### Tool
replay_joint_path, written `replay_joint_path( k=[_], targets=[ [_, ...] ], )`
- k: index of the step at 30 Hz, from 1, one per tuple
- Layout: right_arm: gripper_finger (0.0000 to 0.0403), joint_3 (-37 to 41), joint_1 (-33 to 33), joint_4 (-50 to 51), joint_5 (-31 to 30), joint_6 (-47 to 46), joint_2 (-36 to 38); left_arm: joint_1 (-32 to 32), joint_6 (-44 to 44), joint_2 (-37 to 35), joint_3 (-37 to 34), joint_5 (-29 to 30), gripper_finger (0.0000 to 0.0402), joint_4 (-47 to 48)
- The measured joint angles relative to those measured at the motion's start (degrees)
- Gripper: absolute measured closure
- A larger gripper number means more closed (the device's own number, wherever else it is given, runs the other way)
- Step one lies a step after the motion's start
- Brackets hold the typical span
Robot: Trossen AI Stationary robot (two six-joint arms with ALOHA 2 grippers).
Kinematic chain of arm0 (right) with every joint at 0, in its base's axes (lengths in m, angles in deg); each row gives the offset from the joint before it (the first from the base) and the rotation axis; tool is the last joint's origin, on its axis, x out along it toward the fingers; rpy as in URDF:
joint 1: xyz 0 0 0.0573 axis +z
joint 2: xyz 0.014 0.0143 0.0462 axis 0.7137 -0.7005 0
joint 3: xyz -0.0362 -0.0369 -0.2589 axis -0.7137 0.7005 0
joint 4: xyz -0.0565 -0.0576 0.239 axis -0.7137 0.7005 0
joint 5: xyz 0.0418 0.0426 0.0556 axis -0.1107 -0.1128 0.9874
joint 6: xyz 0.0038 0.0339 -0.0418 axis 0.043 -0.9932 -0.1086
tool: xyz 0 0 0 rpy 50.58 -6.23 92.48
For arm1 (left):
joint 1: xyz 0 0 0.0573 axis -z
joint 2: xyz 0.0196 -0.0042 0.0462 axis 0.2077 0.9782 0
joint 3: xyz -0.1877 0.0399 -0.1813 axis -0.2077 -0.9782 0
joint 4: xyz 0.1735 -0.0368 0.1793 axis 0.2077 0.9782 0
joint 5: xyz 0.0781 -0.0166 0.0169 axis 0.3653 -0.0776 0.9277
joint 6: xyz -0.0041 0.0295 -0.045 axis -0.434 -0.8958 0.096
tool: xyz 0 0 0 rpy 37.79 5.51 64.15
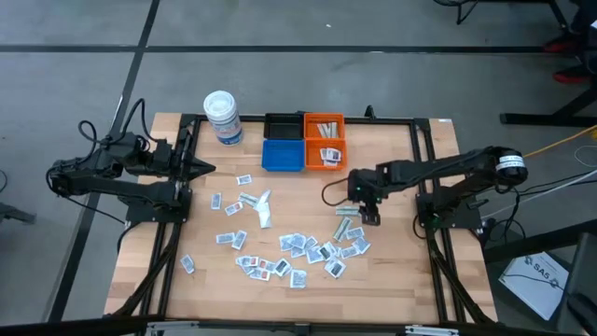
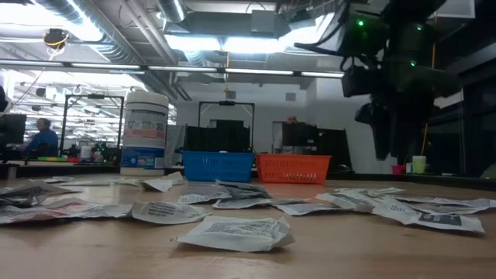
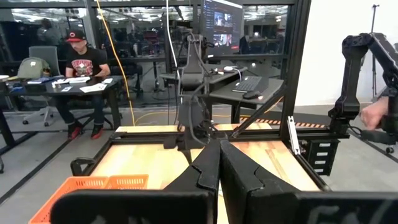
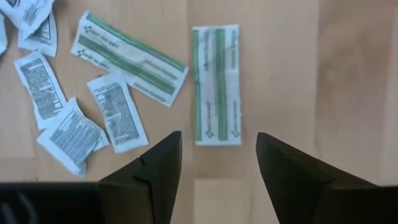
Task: Pick & Place First Aid Supplies
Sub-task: Put the bandage pack into the top orange bin
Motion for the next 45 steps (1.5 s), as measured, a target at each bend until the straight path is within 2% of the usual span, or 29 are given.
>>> replay_joint_path(
  k=[10,19,23,36,42,45],
  targets=[
    [0.0196,4.9,0.6,-6.6,-0.2,-0.1,-3.0,0.0,0.0,0.0,0.0,0.0,0.0398,0.0],
    [0.0196,5.1,0.5,-9.5,-0.3,-0.3,-7.2,0.0,0.0,0.0,0.0,0.0,0.0398,0.0],
    [0.0204,4.9,0.5,-9.7,-0.5,-3.1,-8.2,0.0,0.0,0.0,0.0,0.0,0.0398,0.0],
    [0.0345,5.0,0.6,-9.7,-2.4,-8.8,-8.7,0.0,0.0,0.0,0.0,0.0,0.0398,0.0],
    [0.0393,5.0,0.6,-9.7,-1.5,-8.9,-8.7,0.0,0.0,0.0,0.0,0.0,0.0398,0.0],
    [0.0396,5.0,0.6,-9.7,-1.1,-9.2,-8.4,0.0,0.0,0.0,0.0,0.0,0.0398,0.0]
  ],
)
